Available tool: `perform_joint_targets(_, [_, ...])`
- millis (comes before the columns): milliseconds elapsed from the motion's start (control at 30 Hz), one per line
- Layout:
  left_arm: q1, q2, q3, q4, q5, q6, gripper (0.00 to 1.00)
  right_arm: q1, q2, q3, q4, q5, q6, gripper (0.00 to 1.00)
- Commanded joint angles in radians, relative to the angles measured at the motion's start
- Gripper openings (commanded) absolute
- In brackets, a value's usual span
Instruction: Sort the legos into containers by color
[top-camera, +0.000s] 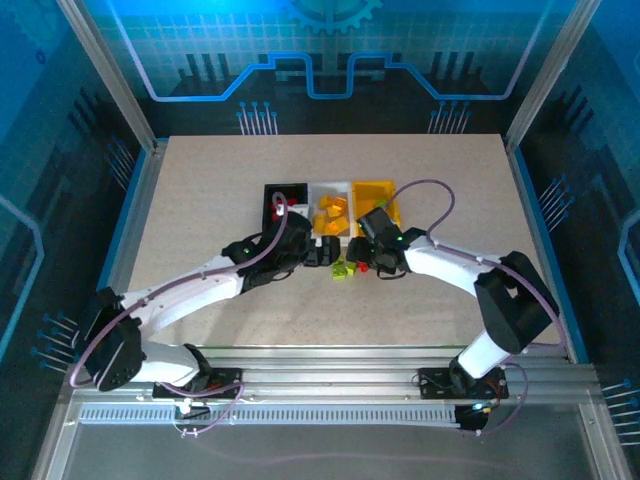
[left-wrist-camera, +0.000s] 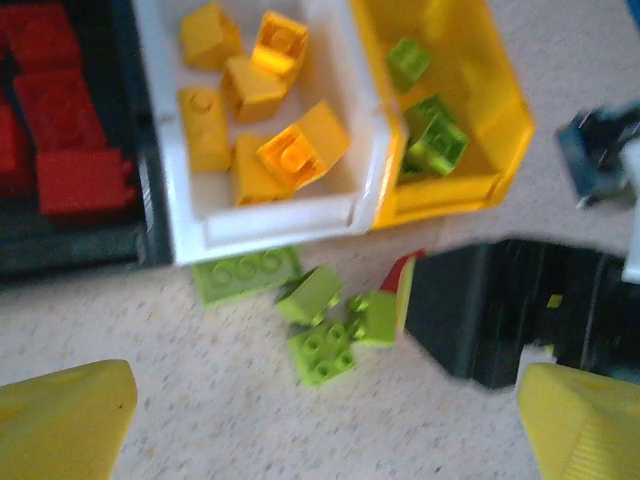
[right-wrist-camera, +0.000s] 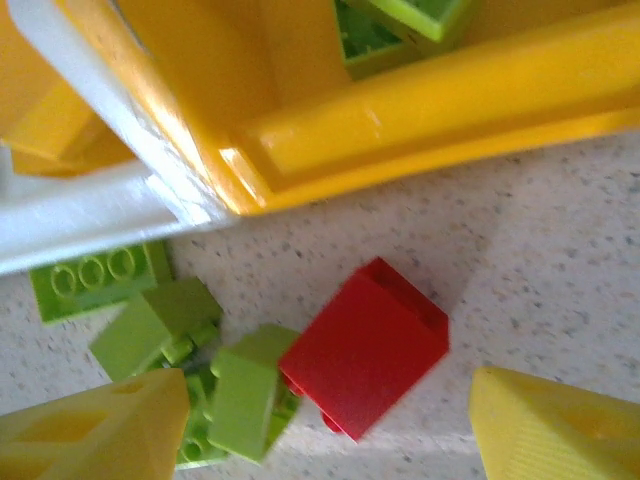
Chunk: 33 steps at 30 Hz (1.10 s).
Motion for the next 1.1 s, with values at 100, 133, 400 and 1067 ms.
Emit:
perform_joint_targets(100, [-0.004, -0.134, -0.095, 0.015, -0.044, -0.052, 0.99, -0.024, 0.093, 0.080, -0.066, 0.032, 0.121, 0.72])
perform_joint_targets(133, [-0.003, -0.141, -0.098, 0.005, -0.055, -0.053, 0.99, -0.027, 0.102, 0.080, -0.086, 0.033, 0.134, 0.71])
perform_joint_targets(400, [-0.003, -0.182, -0.108, -0.001, -0.080, -0.036, 0.99, -0.033, 0.131, 0.055, -0.140, 0.049, 0.149, 0.64])
perform_joint_targets(1067, [-0.002, -0.192, -0.140, -0.010, -0.089, -0.039, 0.99, -0.050, 0.106, 0.022, -0.132, 0.232, -0.036, 0.73])
